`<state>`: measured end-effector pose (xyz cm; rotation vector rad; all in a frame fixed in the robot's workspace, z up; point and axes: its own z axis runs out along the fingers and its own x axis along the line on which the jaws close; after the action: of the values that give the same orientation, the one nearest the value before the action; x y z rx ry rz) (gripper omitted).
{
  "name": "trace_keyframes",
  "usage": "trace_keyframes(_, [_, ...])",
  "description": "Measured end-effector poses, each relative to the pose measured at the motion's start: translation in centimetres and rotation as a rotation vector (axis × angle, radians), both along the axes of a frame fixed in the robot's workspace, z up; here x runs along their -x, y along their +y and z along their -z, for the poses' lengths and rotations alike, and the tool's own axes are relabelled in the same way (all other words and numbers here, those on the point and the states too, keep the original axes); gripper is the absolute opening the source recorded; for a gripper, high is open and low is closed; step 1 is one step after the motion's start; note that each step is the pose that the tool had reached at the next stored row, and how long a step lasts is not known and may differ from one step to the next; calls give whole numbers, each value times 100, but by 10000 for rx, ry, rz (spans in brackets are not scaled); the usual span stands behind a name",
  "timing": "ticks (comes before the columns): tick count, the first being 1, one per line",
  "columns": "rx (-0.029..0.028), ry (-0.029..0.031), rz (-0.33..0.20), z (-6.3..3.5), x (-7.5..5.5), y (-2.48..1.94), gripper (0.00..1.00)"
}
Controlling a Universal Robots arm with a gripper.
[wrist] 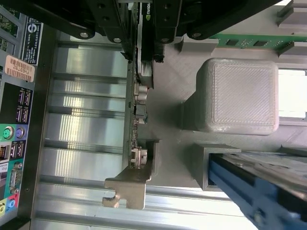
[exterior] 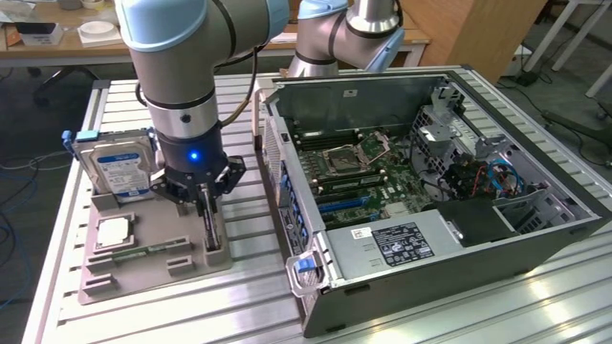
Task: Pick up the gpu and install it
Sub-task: 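Pick up the gpu and move the gpu toward the slot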
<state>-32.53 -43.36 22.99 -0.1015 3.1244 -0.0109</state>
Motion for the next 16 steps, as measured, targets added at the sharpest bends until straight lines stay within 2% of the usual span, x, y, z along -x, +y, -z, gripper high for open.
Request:
trace_keyframes(13, [-1, -2, 3, 1, 1, 0, 26])
trace_keyframes(16, [-1, 0, 365, 1, 3, 0, 26])
